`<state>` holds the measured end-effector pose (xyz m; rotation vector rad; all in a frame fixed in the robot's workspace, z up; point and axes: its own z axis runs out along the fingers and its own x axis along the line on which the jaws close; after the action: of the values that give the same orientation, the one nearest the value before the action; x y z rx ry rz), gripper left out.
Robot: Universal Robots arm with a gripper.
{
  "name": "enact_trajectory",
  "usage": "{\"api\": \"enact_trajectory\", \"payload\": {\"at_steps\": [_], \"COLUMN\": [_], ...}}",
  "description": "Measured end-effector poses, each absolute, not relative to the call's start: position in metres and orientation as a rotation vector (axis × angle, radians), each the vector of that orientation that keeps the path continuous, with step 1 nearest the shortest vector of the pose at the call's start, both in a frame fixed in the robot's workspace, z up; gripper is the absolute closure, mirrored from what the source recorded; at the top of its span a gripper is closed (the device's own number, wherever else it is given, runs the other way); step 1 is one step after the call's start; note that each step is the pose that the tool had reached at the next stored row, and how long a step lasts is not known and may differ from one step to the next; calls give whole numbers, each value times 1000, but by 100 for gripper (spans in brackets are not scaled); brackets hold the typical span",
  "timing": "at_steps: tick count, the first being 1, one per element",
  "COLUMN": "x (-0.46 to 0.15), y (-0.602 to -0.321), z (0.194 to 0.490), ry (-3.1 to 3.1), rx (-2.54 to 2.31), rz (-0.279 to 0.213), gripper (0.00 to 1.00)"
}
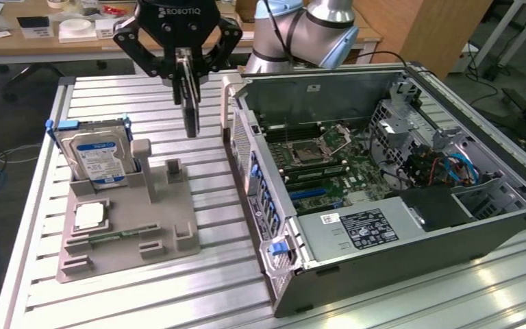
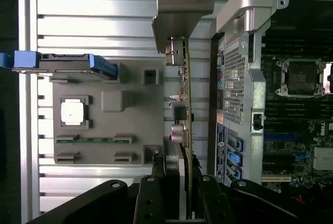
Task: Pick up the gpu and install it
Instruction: 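Pick up the gpu and move the gpu toward the slot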
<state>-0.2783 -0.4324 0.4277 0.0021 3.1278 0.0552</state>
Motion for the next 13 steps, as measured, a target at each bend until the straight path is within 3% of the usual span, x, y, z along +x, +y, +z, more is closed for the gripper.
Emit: {"api": "enact_trajectory", "payload": {"at_steps": [13], "x": [-235], "y": [-432], "z": [428], "ry": [3144], "rx": [3], "rz": [55], "gripper": [72]}}
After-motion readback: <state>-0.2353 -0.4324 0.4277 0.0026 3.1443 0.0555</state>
